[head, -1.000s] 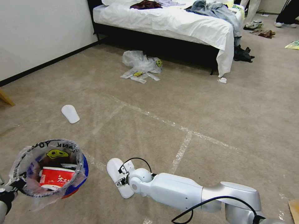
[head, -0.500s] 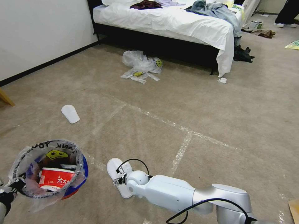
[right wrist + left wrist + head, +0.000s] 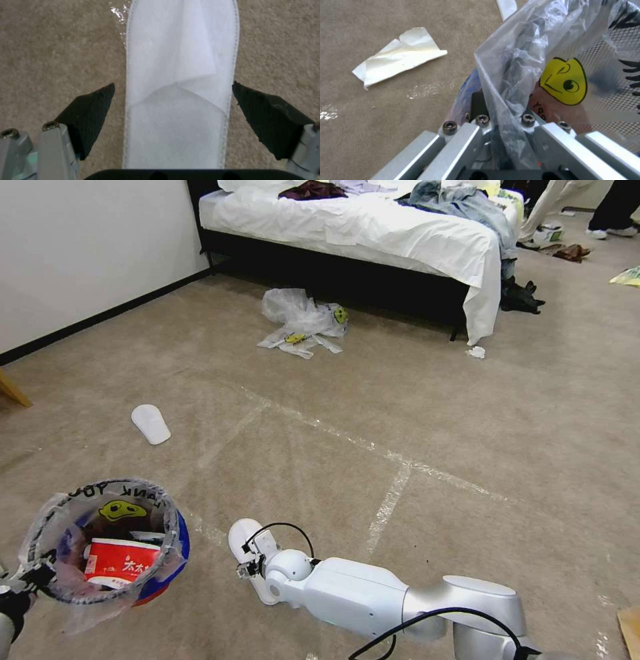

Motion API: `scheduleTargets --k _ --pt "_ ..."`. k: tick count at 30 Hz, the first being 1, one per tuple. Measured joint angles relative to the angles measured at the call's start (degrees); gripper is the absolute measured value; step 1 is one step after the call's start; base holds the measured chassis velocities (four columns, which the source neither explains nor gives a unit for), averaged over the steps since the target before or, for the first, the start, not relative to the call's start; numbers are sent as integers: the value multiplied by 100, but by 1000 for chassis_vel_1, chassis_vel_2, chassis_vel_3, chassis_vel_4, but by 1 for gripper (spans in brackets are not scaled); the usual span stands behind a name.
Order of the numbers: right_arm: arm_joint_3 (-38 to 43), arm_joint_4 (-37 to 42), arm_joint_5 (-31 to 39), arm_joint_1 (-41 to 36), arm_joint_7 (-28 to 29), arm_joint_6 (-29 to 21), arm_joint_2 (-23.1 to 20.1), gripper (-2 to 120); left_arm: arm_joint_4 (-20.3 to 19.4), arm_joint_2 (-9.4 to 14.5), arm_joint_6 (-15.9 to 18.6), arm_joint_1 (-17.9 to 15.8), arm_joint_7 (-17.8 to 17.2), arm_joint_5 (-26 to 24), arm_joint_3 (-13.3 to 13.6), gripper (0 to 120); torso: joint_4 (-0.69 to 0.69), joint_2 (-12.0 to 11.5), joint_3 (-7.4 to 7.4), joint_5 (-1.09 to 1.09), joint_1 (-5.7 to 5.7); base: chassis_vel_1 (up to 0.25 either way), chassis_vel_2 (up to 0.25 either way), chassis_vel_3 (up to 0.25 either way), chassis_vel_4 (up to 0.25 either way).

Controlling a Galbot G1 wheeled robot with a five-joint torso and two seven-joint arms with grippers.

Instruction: Pick up the trash bin and place the garbage on the floor into it.

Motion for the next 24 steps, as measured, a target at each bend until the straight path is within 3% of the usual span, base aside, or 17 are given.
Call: scheduleTargets --k 24 --pt "227 -277 -90 94 -365 154 165 88 -32 -27 0 7 -12 23 41 1 0 0 0 0 0 0 0 0 0"
